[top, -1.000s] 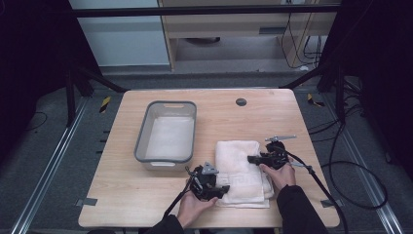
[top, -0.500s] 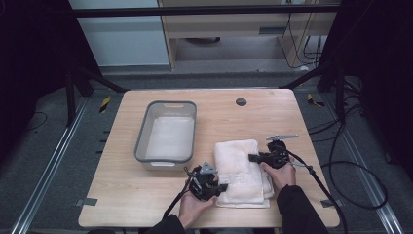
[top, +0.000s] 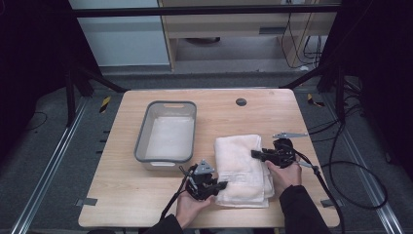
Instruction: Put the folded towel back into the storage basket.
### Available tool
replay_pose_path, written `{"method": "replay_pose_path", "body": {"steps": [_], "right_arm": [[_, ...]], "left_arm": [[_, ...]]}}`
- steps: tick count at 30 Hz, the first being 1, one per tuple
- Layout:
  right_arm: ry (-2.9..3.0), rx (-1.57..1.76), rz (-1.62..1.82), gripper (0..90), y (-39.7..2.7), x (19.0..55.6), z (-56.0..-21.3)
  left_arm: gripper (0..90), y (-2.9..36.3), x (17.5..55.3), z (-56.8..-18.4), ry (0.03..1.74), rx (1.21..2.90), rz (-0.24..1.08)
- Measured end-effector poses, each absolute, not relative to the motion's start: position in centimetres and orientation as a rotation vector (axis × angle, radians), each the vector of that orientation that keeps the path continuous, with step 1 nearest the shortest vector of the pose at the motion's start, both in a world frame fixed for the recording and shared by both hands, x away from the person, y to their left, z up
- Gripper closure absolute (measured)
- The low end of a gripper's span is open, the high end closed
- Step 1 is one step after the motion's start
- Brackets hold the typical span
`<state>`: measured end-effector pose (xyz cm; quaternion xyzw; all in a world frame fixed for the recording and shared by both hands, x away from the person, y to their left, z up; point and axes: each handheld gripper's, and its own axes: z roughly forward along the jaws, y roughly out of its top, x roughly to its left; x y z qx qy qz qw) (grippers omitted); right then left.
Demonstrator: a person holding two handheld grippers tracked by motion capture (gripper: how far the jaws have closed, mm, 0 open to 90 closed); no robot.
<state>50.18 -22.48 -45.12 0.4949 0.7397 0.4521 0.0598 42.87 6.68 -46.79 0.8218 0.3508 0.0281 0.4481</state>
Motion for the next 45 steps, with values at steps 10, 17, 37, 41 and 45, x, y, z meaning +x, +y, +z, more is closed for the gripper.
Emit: {"method": "replay_pose_path", "body": {"steps": [10, 17, 37, 41, 45], "right_arm": [[2.180, 1.444, 1.450, 66.8, -22.7, 49.3, -43.0], [2.149, 1.416, 1.486, 66.8, -22.6, 48.9, -41.9], [2.077, 1.303, 1.550, 66.8, -21.0, 49.0, -38.4], [2.071, 1.288, 1.549, 66.8, -20.4, 49.2, -37.7], [2.060, 1.267, 1.558, 66.9, -19.7, 49.5, -37.2]], "left_arm": [[76.1, 7.3, 42.4, -44.8, 0.826, 1.997, 0.116], [76.2, 7.6, 42.2, -43.7, 0.811, 1.984, 0.147], [76.2, 9.5, 42.4, -40.8, 0.800, 1.912, 0.217], [76.1, 10.0, 42.5, -40.3, 0.810, 1.899, 0.230], [76.2, 10.6, 42.7, -39.8, 0.817, 1.887, 0.246]]}}
